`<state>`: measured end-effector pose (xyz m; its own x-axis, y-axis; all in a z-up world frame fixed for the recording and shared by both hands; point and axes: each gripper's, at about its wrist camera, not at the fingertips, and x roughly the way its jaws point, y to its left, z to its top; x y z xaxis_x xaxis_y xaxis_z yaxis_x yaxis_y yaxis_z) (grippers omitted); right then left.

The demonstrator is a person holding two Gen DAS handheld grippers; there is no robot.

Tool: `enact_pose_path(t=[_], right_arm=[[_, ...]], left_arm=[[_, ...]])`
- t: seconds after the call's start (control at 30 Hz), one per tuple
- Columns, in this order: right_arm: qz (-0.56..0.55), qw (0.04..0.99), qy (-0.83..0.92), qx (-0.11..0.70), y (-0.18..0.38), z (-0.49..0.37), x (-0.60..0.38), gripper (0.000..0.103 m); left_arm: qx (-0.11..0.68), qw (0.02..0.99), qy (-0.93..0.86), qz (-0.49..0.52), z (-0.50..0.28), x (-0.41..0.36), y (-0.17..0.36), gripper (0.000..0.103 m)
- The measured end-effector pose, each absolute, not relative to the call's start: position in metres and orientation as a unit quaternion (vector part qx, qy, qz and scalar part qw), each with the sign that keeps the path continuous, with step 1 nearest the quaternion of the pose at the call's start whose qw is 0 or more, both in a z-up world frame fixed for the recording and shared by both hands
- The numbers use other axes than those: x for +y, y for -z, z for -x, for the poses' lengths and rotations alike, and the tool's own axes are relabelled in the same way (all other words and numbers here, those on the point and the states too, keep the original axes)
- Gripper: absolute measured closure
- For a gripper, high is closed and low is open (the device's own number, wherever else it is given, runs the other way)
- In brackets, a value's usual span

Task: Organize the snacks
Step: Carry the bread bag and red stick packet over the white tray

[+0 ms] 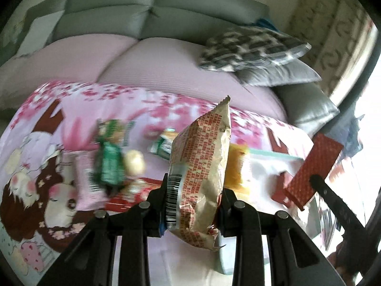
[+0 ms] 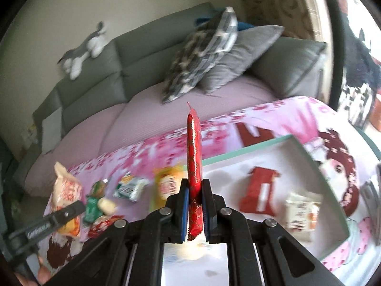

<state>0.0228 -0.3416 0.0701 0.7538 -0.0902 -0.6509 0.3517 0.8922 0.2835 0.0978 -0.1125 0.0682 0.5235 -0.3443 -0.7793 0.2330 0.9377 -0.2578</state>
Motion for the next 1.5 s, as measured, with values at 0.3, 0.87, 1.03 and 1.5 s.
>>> enact_pose_path(t=[0.3,0.87,1.03,1.5], right_arm=[[-0.199,0.901,0.199,0.331,-0.066,-0.007,-0.392,0.092],[-0.204,0.876,0.222,0.375,-0.03,-0.016,-0.419,0.092],[-0.201,0.874,0.223,0.382,-0.028,-0.018,-0.418,0.092],[-0.196,0.865,0.228,0.401,-0.021,-0.024,-0.418,0.091]], left_arm=[[0.463,0.851,0.246,0.035,-0.093,-0.179,-0.067,0.07],[0.476,0.837,0.268,-0.006,-0.096,-0.243,-0.037,0.07],[0.472,0.838,0.274,-0.012,-0.099,-0.257,-0.035,0.07],[0.483,0.831,0.275,-0.021,-0.109,-0.276,-0.017,0.07]])
